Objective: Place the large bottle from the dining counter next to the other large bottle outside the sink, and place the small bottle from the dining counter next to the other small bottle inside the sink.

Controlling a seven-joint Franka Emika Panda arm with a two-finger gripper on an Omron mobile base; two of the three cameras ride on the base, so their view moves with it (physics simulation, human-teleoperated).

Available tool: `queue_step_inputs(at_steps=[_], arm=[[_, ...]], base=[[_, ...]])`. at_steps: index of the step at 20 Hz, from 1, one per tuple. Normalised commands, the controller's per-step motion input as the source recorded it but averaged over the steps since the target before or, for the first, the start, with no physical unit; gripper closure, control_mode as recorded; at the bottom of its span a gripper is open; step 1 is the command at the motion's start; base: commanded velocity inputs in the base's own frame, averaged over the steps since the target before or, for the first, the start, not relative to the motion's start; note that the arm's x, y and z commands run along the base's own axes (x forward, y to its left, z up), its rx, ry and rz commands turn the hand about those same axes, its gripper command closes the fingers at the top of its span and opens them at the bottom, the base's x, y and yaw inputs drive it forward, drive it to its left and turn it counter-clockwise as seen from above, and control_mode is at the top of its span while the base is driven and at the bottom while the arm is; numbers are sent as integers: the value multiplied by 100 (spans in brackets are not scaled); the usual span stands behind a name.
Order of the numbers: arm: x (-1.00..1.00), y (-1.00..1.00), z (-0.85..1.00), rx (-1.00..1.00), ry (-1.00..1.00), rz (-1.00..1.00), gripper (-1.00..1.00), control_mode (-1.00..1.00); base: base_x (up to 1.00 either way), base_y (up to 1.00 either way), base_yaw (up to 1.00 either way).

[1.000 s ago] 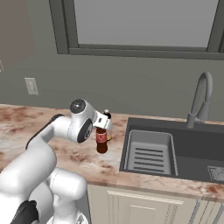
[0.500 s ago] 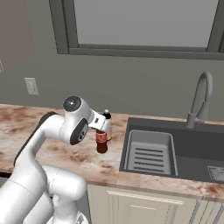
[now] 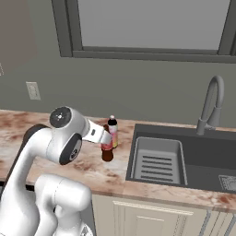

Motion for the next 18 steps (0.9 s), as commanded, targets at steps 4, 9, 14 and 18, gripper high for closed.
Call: queue_step_inputs(at_steps=[4,9,14,18], arm=[[-26,0,74,0,0,0,-100,-100],[-15,1,75,0,0,0,-100,-100],[-22,8,62,0,0,0,-100,-100],[-28,9,51,0,0,0,-100,-100]], base=[[0,0,0],[0,0,0],[0,0,0],[0,0,0]])
